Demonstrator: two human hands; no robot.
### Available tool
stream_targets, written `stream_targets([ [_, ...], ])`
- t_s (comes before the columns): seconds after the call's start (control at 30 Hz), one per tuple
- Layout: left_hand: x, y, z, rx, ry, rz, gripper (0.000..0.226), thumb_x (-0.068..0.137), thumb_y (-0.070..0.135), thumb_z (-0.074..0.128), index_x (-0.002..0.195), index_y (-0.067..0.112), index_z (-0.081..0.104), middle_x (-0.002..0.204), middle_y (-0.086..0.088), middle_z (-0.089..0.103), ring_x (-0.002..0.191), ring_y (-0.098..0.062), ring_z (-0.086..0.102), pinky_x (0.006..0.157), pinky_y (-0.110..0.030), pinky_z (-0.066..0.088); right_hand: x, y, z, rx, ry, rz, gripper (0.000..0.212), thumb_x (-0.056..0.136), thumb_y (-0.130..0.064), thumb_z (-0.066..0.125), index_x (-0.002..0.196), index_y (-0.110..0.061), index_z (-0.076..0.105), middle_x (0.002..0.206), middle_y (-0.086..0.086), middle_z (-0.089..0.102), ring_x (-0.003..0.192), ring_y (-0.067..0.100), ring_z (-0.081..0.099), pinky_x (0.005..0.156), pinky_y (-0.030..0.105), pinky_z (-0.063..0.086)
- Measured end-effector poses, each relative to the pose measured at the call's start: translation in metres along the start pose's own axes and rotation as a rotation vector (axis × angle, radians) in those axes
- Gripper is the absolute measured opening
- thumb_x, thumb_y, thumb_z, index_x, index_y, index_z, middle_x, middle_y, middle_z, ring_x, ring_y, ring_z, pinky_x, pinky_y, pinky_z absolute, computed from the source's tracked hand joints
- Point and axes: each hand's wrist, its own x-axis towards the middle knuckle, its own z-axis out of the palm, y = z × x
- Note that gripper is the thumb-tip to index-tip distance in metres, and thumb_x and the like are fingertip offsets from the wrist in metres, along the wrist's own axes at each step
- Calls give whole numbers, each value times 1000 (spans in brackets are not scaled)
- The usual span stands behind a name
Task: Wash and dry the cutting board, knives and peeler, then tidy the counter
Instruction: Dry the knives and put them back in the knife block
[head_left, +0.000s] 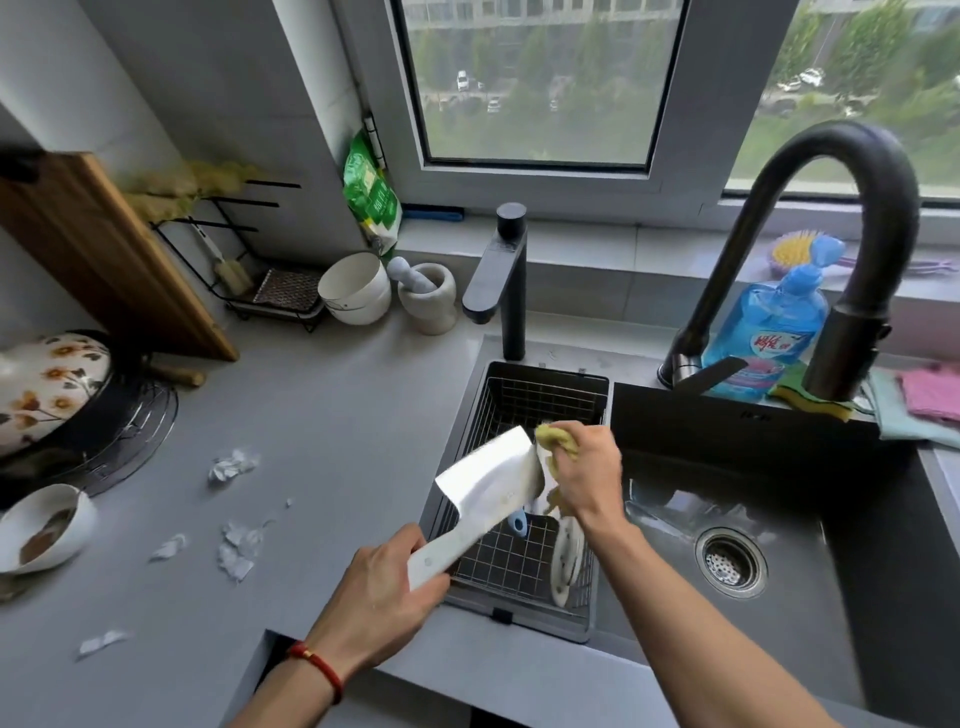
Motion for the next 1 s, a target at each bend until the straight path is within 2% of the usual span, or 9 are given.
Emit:
stream_targets([
  [0.1,1,-3,-2,33,-8,-11,29,93,40,66,86,26,42,76,6,51,63,-8,50,51,-13,38,-12,-2,-3,50,98,-135,21,92,-17,72,110,-29,74,106,-5,53,99,9,57,88,34,58],
  [0.23,3,1,2,31,6,23,27,91,41,67,88,24,46,77,3,56,67,-13,55,52,-19,36,-42,-18,23,-4,-151,-510,36,85,-9,76,112,-32,71,115,-1,55,109,15,56,93,25,49],
  [0.37,1,-1,2,21,-17,-16,29,89,40,69,81,24,46,73,4,52,62,-10,49,52,-20,36,-10,-3,19,28,-73,-162,14,93,-7,70,101,-14,79,97,-7,58,90,2,57,85,14,50],
  [0.47,0,-5,0,-9,-33,-66,29,86,41,71,79,24,48,72,4,52,61,-8,50,50,-14,38,0,6,-2,14,42,-78,11,95,-17,70,101,-24,76,91,-13,57,86,2,58,72,7,47],
  [0.6,2,-7,-2,-15,-3,-98,29,83,38,71,78,20,49,69,1,53,60,-12,47,50,-21,34,-14,-12,-25,386,105,-1,7,96,-37,67,102,-38,69,93,-9,70,82,8,69,65,19,55],
  [0.7,4,-3,0,-21,16,-77,29,84,38,72,79,21,49,68,2,53,59,-12,48,51,-22,34,-36,-26,-12,663,32,94,16,99,-31,64,114,-34,68,105,0,73,93,20,73,79,38,63],
  [0.77,4,0,1,-16,33,-50,31,84,39,72,78,22,47,67,2,51,58,-12,48,50,-21,35,-60,-25,7,470,-114,-25,21,98,-21,66,117,-29,71,111,1,70,103,19,69,95,46,57],
  [0.87,3,1,2,-30,53,-47,31,85,38,73,79,21,48,68,2,53,58,-12,49,48,-20,35,-73,-8,8,167,-282,-301,22,91,-15,75,113,-20,77,123,0,59,114,15,60,100,31,52],
  [1.0,0,-1,2,-48,77,-49,31,87,35,72,79,21,46,66,2,52,54,-11,47,48,-19,36,-58,0,-8,116,-138,-245,21,87,-17,79,107,-12,78,117,2,63,107,15,61,97,31,54],
])
